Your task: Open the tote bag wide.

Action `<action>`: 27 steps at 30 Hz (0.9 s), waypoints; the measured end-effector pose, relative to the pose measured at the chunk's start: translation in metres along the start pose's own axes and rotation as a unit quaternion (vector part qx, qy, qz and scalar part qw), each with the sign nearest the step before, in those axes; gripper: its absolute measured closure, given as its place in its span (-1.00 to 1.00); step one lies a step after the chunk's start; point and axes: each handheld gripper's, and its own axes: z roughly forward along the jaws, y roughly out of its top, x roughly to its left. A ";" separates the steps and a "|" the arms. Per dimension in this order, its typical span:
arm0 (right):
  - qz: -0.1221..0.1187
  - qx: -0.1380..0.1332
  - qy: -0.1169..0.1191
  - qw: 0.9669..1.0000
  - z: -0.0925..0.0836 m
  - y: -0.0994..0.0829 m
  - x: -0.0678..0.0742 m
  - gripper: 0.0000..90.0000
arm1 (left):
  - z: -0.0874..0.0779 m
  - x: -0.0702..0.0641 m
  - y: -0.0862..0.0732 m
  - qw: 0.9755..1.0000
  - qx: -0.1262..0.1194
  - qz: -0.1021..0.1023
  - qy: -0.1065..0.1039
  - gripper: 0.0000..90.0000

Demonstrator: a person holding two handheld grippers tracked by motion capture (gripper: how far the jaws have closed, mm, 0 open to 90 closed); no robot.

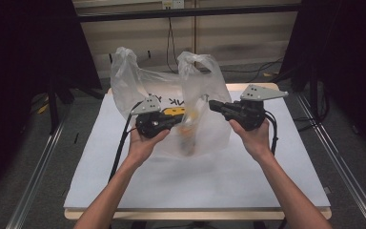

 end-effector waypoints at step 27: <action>0.088 0.136 -0.027 0.986 0.087 -0.101 -0.046 1.00 | 0.020 0.036 -0.096 0.991 0.121 -0.059 0.028 1.00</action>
